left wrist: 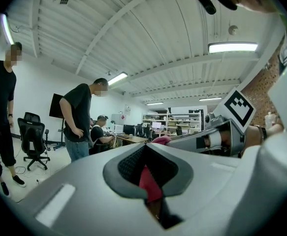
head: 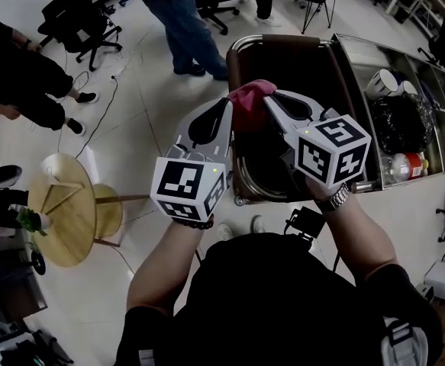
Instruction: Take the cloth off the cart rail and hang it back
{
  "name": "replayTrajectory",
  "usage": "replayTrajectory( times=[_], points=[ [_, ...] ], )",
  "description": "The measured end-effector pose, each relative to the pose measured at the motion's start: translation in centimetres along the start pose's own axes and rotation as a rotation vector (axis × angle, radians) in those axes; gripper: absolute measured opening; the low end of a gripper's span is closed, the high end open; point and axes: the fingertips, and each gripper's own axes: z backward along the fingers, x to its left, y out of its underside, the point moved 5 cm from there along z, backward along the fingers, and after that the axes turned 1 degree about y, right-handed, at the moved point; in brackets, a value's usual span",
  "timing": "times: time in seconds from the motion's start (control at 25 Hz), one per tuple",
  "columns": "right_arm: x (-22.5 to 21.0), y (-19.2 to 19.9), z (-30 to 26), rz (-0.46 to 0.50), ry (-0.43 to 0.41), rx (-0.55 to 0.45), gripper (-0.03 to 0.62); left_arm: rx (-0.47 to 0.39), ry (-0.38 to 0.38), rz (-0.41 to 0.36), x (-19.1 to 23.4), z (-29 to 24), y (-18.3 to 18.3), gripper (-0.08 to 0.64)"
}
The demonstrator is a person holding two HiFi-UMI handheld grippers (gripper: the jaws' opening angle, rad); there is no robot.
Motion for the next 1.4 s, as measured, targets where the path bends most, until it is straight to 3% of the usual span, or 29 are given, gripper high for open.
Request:
replayTrajectory(
  times=[0.24, 0.4, 0.64, 1.12, 1.4],
  points=[
    [-1.3, 2.2, 0.0, -0.022, -0.03, 0.078, 0.032, 0.022, -0.018, -0.005, -0.9, -0.7, 1.0, 0.003],
    [-0.8, 2.9, -0.3, -0.028, -0.059, 0.109, 0.139, 0.029, -0.028, -0.009, -0.9, -0.3, 1.1, 0.003],
    [-0.4, 3.8, 0.2, -0.032, -0.077, 0.135, 0.187, 0.03, -0.04, -0.014, -1.5, 0.4, 1.3, 0.003],
    [-0.9, 4.0, 2.4, -0.039, -0.039, 0.12, 0.202, 0.031, -0.034, -0.008, -2.5, 0.4, 1.7, 0.003],
    [-0.1, 3.8, 3.4, -0.011, -0.063, 0.089, 0.202, 0.017, -0.052, -0.02, -3.2, 1.0, 1.7, 0.003]
  ],
)
